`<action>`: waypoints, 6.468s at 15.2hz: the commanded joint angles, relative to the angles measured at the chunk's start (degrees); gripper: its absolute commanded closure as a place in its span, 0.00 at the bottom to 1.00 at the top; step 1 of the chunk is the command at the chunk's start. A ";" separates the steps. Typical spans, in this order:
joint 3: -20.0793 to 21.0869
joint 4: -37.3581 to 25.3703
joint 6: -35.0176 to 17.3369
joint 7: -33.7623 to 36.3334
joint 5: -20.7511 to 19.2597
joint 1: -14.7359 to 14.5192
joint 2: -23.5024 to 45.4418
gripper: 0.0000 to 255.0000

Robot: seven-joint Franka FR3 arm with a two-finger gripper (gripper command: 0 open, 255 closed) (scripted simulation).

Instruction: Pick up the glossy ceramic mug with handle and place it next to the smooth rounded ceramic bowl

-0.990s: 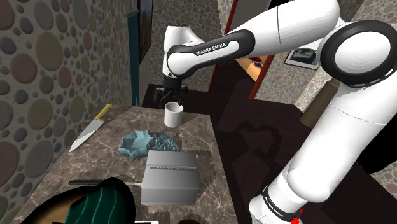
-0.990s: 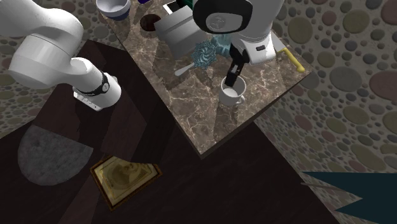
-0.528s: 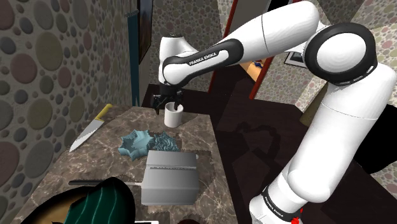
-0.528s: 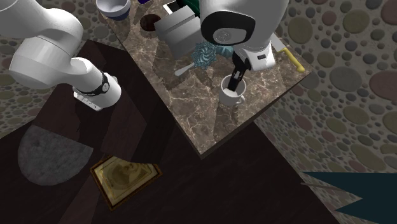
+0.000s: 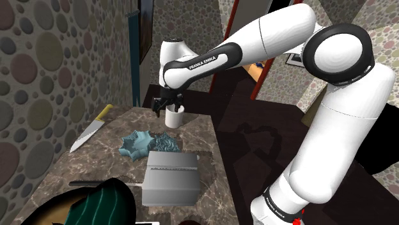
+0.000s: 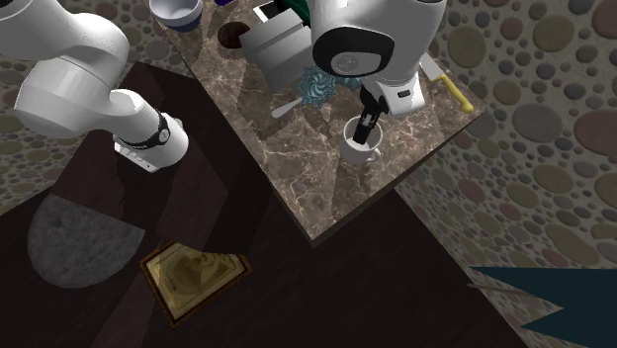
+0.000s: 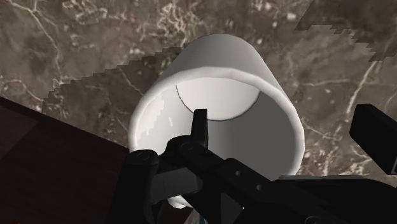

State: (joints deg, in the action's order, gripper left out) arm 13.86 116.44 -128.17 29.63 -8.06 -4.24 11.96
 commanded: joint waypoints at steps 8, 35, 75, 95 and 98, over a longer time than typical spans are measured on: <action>0.00 0.00 0.00 0.00 0.00 0.00 0.00 1.00; 0.53 -10.40 16.93 -2.73 2.97 0.35 -6.89 1.00; 12.49 27.51 33.93 15.47 25.08 -18.53 -63.57 1.00; 22.43 37.68 31.10 23.57 35.97 -26.53 -71.92 1.00; 23.72 39.68 28.92 23.51 37.17 -26.93 -71.72 1.00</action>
State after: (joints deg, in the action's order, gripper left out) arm 37.09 155.44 -98.60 53.03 28.61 -30.91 -59.70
